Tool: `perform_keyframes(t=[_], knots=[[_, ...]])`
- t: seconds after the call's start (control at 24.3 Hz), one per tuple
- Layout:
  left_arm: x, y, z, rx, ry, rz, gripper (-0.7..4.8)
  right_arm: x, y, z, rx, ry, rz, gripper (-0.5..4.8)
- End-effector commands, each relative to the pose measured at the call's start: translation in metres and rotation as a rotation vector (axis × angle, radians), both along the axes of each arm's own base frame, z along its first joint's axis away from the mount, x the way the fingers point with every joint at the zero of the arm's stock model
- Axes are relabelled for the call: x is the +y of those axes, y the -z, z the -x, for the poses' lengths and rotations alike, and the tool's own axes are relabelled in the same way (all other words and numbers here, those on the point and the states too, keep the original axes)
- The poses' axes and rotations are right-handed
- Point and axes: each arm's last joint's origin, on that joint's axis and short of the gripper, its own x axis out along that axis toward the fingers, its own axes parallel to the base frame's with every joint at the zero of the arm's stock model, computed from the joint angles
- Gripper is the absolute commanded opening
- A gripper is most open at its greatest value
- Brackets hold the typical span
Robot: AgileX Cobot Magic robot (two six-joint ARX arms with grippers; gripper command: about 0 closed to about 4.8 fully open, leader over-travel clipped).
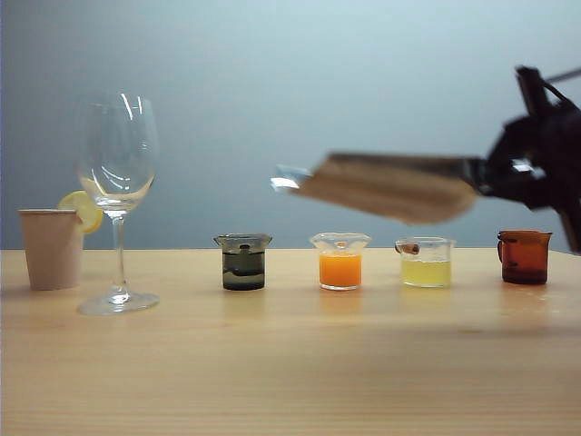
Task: Pick up the ice scoop on the desk filled with ice cubes, pour the ice into the goblet, and finally put the scoop back on the table.
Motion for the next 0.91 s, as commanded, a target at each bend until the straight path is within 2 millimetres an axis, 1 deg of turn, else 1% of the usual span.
perform_keyframes(t=[0.04,0.08,0.12,0.16,0.25,0.29,0.33,0.41,0.45,0.54,0.7,0.91], knots=[[0.001,0.000,0.001,0.027,-0.018,0.024,-0.04,0.016,-0.026,-0.013,-0.010,-0.016,-0.001,-0.09],[0.001,0.001,0.001,0.031,-0.019,0.022,-0.04,0.021,-0.034,-0.017,-0.010,-0.021,0.008,-0.09],[0.001,0.002,0.001,0.037,-0.022,0.017,-0.04,0.027,-0.047,-0.023,-0.015,-0.027,0.024,-0.09],[0.001,0.002,0.001,0.046,-0.023,0.016,-0.04,0.029,-0.055,-0.027,-0.015,-0.028,0.026,-0.09],[0.003,0.003,0.001,0.067,-0.083,0.023,-0.04,0.034,-0.084,-0.037,-0.025,-0.038,0.023,-0.09],[0.003,0.003,0.001,0.068,-0.094,0.018,-0.04,0.035,-0.090,-0.040,-0.033,-0.040,0.024,-0.09],[0.004,0.001,0.002,0.066,-0.111,0.004,-0.04,0.036,-0.104,-0.045,-0.060,-0.039,0.045,-0.09],[0.005,-0.003,0.002,0.061,-0.124,-0.002,-0.04,0.039,-0.117,-0.052,-0.072,-0.047,0.044,-0.09],[0.005,-0.008,0.002,0.055,-0.124,0.002,-0.04,0.041,-0.128,-0.061,-0.086,-0.058,0.038,-0.09],[0.004,-0.013,-0.001,0.057,-0.132,-0.002,-0.04,0.045,-0.138,-0.069,-0.100,-0.066,0.028,-0.09],[-0.001,-0.019,-0.010,0.068,-0.137,-0.027,-0.04,0.059,-0.151,-0.086,-0.120,-0.093,0.016,-0.09],[-0.005,-0.024,-0.019,0.057,-0.131,-0.057,-0.04,0.085,-0.160,-0.110,-0.130,-0.137,-0.004,-0.09]])
